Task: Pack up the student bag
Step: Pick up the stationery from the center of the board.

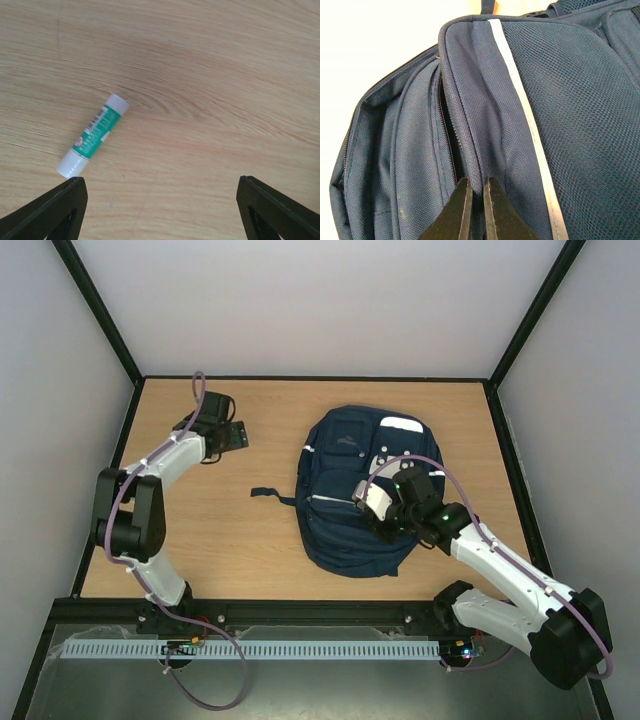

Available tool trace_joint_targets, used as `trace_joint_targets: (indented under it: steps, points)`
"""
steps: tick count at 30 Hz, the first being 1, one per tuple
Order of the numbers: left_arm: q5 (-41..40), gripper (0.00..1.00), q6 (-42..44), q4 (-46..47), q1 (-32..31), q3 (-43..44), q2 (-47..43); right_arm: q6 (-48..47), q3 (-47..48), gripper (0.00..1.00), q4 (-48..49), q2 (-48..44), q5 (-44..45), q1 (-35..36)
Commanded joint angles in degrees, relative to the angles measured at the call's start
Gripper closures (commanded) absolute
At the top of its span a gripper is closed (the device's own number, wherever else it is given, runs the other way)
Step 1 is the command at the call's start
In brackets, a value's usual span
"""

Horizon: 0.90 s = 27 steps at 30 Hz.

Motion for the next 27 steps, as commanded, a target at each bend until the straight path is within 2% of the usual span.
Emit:
trace_joint_targets:
  steps: [1,8,13,24,27]
  points:
    - [3.6,0.15,-1.3,2.0,2.9,3.5,2.8,-0.6,-0.7,0.97,-0.1,-0.9,-0.7,-0.2]
    - [-2.4,0.15,-0.2,-1.3,4.8,11.4,11.1,-0.4,-0.6,0.97,-0.2,-0.1,-0.7,-0.2]
    - [-9.6,0.16,2.6,-4.5,4.9,15.7,16.7,-0.3,-0.5,0.97,-0.3,-0.2,-0.3,-0.2]
    - [-7.8,0.16,3.1,-5.3,5.3,18.5,23.4,0.2,-0.2,0.97,-0.5,1.0,-0.6,-0.2]
    - [-4.6,0.16,2.6,-5.3,5.3,18.3,23.9,0.1,-0.2,0.97,-0.5,1.2,-0.4,-0.2]
